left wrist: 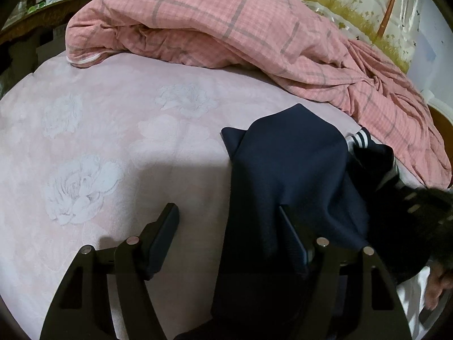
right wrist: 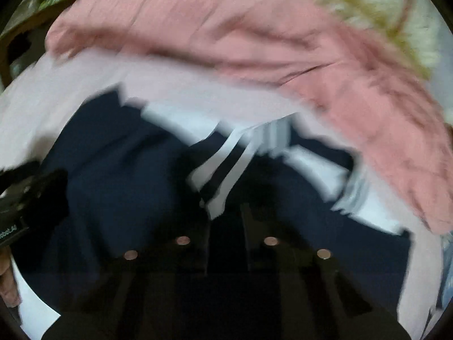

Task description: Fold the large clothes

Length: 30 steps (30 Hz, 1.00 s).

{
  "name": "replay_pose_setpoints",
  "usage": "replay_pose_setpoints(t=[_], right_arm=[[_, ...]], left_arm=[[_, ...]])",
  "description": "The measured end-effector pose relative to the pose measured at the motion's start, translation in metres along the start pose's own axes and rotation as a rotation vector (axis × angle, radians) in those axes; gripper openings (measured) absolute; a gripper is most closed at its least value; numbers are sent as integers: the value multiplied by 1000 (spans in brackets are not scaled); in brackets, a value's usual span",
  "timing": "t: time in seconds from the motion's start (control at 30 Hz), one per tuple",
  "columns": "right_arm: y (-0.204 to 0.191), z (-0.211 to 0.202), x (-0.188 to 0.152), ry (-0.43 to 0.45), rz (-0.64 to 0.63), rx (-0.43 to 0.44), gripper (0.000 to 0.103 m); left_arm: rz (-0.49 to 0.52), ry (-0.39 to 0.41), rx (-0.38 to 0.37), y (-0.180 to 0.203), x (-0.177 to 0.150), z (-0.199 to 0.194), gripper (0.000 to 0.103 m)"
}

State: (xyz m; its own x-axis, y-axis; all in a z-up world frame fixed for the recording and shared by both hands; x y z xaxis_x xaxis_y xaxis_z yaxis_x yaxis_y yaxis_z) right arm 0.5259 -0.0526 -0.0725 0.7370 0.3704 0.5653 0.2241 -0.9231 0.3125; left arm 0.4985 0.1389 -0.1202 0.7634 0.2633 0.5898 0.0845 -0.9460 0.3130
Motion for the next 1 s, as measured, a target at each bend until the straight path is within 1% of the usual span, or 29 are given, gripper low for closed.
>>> replay_pose_setpoints(t=[0.03, 0.07, 0.13, 0.2, 0.23, 0.3, 0.33, 0.37, 0.43, 0.5, 0.57, 0.63, 0.67, 0.7, 0.73, 0.77, 0.8, 0.83, 0.87, 0.9, 0.93, 0.97, 1.0], right_arm=[[20, -14, 0, 54, 20, -49, 18], [41, -26, -4, 74, 47, -85, 18], [80, -42, -17, 77, 99, -99, 18], [117, -50, -31, 77, 130, -146, 18], [143, -55, -45, 70, 154, -172, 18], [175, -57, -65, 54, 192, -206, 17], [194, -56, -80, 39, 214, -221, 14], [209, -51, -92, 26, 231, -227, 13], [227, -34, -121, -17, 284, -142, 14], [238, -23, -143, -39, 333, -99, 14], [243, -22, -159, -19, 394, -45, 15], [250, -23, -171, 2, 458, -3, 20], [253, -25, -174, 11, 480, 3, 30], [255, -23, -174, 14, 489, -7, 47], [264, -28, -178, 21, 499, -56, 54], [271, -31, -176, 40, 508, -90, 58], [273, -35, -178, 55, 518, -95, 58], [278, -36, -178, 69, 544, -71, 58], [279, -35, -178, 71, 569, -28, 58], [278, -31, -177, 67, 589, 35, 58], [271, -25, -175, 53, 593, 119, 58], [261, -17, -174, 23, 574, 180, 58], [253, -6, -175, -22, 547, 186, 58]], left_arm=[[-2, 5, -8, 0, 1, -2, 70], [-5, 13, -16, 1, 3, -4, 70], [-12, 27, -17, 0, 5, -9, 72], [-18, 27, -10, -1, 6, -10, 75], [-18, 20, -5, -1, 5, -8, 75], [-14, -4, 2, 0, 2, -3, 75], [-8, -10, 5, 0, 0, -1, 75], [9, -10, 19, 2, -1, 0, 75], [47, -8, 58, 5, -3, 2, 75], [83, -7, 93, 8, -7, 5, 76], [97, -5, 81, 11, -7, 4, 77], [88, -8, 59, 10, -7, 4, 79], [84, -10, 53, 9, -7, 4, 80], [83, -10, 50, 9, -6, 4, 80], [85, -10, 52, 10, -7, 4, 80], [89, -10, 56, 10, -7, 4, 80], [92, -10, 60, 10, -7, 5, 81], [94, -10, 63, 10, -7, 5, 81], [95, -9, 64, 11, -7, 5, 81], [95, -9, 63, 11, -7, 5, 81], [95, -9, 63, 11, -7, 5, 81], [96, -9, 64, 11, -7, 5, 81], [98, -10, 68, 10, -7, 6, 81]])
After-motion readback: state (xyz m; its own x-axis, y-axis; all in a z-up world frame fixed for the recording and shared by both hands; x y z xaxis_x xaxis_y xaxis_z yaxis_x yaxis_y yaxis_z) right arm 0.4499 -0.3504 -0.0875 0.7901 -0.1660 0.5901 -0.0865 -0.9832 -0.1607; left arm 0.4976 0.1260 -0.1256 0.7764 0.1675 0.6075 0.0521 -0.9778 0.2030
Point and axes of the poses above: each gripper's, at about its wrist camera, not at the fingertips, and z roughly the way its jaws point, y to its right, x to its top, the point moved 9 cm from there along z, roughly the way its jaws point, and after that the axes turned 5 degrees about -z, right-handed, at the moved point
